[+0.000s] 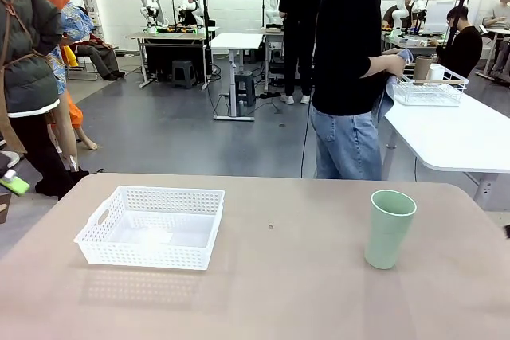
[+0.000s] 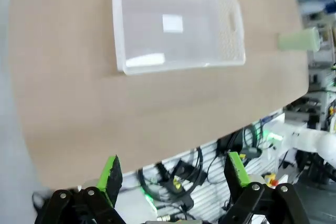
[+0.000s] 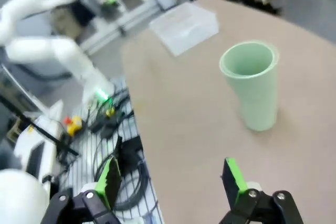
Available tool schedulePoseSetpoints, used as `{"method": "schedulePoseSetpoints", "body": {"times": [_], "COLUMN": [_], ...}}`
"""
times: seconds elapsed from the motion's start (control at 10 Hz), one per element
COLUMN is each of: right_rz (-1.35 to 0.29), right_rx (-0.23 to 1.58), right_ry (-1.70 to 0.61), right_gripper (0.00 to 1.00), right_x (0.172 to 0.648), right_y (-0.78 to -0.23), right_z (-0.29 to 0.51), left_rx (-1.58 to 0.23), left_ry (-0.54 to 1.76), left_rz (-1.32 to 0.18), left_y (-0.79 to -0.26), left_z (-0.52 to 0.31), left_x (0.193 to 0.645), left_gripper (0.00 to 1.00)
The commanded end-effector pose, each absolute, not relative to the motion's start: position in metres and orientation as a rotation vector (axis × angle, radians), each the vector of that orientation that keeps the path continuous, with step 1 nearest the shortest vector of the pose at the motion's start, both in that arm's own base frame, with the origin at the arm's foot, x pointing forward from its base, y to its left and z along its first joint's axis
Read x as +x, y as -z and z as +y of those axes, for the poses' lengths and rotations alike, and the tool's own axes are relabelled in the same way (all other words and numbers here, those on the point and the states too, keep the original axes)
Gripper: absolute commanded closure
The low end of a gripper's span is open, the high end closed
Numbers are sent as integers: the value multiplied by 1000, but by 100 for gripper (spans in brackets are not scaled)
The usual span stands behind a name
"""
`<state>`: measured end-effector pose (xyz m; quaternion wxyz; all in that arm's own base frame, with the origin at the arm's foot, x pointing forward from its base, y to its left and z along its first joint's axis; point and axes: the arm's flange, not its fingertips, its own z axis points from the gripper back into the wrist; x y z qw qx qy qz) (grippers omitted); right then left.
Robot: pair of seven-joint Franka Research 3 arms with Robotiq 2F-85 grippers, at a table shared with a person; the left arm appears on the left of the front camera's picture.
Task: Clean and organize the cups into the basket.
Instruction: Pick up the Organizing basket and move it to the center of the table, then pick up the Reusable plastic cup from the right side of the table and place it inside the Organizing basket.
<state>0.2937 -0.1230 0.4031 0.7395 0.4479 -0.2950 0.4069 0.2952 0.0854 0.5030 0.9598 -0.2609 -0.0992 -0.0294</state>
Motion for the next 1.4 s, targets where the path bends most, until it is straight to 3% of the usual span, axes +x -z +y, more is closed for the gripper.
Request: {"method": "schedulePoseSetpoints", "body": {"times": [0.0,0.2,0.5,0.6,1.1,1.3], "right_rz": [-608,-606,-622,-583,-587,-588], "right_rx": [982,985,1014,1005,1007,949], "right_ry": [-1029,-1017,-970,-1001,-993,-1133], "right_gripper": [0,0,0,0,0,0], "right_x": [307,315,314,312,313,350], "right_y": [-372,-355,-350,-348,-348,-327], "right_z": [-126,-123,-124,-120,-121,-107], "left_rx": [-416,-164,-141,-163,-167,-141], "left_ry": [95,98,40,68,67,47], "left_rz": [50,166,180,168,167,75], "left_y": [-521,-509,-490,-493,-494,-493], "left_z": [59,30,14,11,12,-7], "left_x": [320,351,378,361,367,388], "left_gripper": [0,0,0,0,0,0]}}
